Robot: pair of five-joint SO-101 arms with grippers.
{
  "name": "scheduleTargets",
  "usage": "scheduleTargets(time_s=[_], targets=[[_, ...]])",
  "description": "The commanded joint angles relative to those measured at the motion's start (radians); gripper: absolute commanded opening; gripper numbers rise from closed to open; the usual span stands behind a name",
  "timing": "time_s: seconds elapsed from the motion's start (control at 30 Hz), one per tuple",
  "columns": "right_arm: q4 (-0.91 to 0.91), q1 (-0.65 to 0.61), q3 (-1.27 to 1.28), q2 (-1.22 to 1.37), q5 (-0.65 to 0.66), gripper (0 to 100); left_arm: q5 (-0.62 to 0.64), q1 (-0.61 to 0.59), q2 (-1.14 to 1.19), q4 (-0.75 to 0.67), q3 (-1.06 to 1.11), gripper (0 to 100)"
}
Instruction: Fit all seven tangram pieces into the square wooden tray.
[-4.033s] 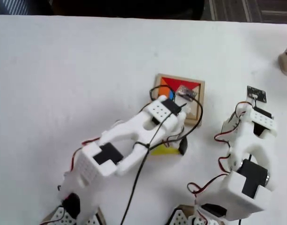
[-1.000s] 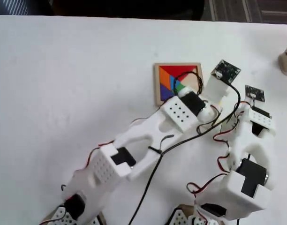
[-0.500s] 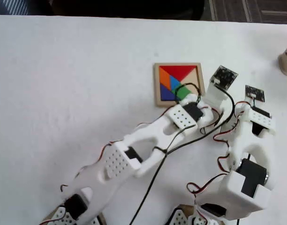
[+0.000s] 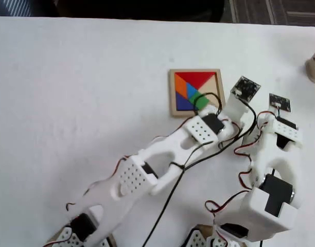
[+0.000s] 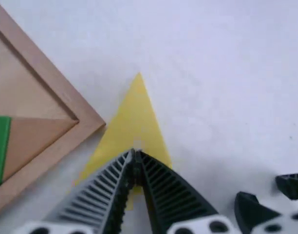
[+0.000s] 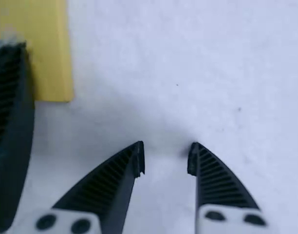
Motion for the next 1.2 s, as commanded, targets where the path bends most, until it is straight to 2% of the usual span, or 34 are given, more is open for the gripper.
scheduleTargets(time_s=[0.0,0.3,0.47,0.67,0.9,1.17], targets=[[-0.019,-0.005,-0.041,-0.002,0.008,14.5,0.012,-0.015,-0.018,0.170,-0.026,2],[-0.018,-0.008,-0.041,-0.010,0.000,14.2,0.003,-0.094,-0.209,0.489,-0.031,2],[-0.005,-0.012,-0.044,-0.010,0.000,14.2,0.002,-0.145,-0.355,0.534,0.087,2],[-0.005,-0.028,-0.046,-0.010,0.000,14.2,-0.074,-0.188,-0.625,0.462,0.393,2],[-0.012,-0.065,-0.046,-0.004,0.000,14.2,-0.155,-0.254,-1.058,0.235,0.947,2],[-0.033,-0.082,-0.043,-0.005,0.000,14.1,-0.304,-0.493,-1.554,0.060,1.501,2]])
